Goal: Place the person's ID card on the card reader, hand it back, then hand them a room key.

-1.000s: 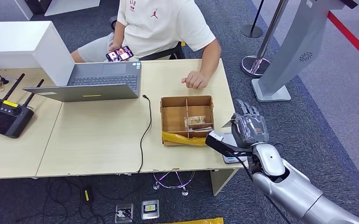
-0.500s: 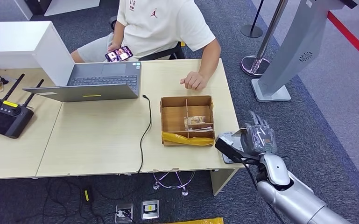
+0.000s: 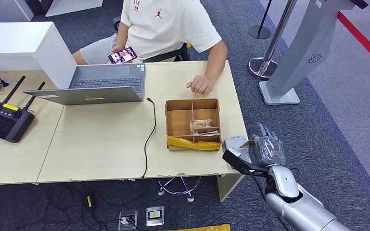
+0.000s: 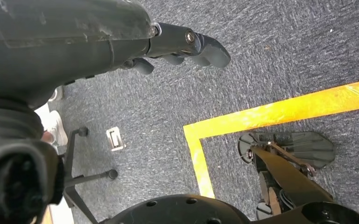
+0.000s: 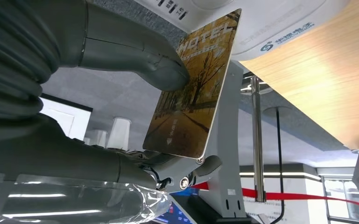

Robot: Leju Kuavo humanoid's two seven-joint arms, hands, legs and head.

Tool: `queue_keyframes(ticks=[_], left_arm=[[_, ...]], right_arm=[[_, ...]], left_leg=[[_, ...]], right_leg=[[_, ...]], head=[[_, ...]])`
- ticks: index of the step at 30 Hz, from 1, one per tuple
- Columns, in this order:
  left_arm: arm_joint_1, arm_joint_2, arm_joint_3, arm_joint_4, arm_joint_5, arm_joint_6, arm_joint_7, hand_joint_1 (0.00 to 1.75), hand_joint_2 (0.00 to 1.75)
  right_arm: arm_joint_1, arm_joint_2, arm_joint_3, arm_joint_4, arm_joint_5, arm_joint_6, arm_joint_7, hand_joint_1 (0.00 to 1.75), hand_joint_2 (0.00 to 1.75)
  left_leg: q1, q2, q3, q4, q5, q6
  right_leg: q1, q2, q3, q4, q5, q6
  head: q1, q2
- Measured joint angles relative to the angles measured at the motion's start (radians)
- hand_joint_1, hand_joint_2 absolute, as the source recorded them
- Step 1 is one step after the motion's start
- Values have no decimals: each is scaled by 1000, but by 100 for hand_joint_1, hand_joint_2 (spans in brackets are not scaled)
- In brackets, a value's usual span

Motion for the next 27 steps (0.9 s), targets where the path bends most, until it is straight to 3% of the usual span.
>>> queue_keyframes(ticks=[12, 27], left_arm=[[-6, 2, 39, 8, -49, 0, 0, 0, 0], [-9, 7, 73, 13, -52, 0, -6, 0, 0]], right_arm=[[-7, 38, 4, 4, 34, 95, -57, 175, 175], [-25, 67, 21, 23, 28, 83, -55, 175, 175]], left_leg=[[1, 0, 0, 0, 0, 0], [1, 0, 0, 0, 0, 0]], right_leg=[[1, 0, 1, 0, 0, 0], [1, 0, 1, 0, 0, -1]], head=[[0, 0], [0, 0]])
